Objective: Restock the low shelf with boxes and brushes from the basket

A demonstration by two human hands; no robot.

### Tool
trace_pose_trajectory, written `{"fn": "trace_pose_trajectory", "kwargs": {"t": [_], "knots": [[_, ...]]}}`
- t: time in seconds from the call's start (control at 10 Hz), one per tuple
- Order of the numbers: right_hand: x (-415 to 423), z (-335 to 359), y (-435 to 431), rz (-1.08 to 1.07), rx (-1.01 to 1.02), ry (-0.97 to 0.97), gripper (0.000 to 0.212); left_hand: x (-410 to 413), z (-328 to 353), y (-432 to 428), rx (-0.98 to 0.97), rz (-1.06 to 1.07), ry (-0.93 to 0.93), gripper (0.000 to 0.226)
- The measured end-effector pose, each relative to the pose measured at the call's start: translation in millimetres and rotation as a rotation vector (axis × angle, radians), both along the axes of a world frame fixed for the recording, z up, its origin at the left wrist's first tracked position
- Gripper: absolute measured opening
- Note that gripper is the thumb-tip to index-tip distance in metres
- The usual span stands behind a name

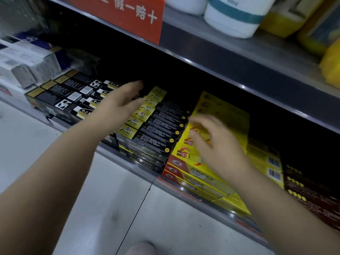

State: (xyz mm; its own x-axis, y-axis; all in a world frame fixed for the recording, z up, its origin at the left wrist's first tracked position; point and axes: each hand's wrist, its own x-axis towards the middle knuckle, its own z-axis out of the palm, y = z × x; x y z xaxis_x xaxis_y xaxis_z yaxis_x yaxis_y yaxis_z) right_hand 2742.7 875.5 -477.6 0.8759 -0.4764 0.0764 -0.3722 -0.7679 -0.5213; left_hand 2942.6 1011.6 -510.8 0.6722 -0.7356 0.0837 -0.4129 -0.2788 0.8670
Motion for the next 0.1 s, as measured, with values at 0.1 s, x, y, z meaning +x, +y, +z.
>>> {"fn": "trace_pose_trajectory", "kwargs": {"t": [0.1], "knots": [[-91.5, 13.0, 18.1, -0.116, 0.088, -0.039, 0.021, -22.6, 4.9, 72.0, -0.119, -0.003, -0.030, 0.036]]}}
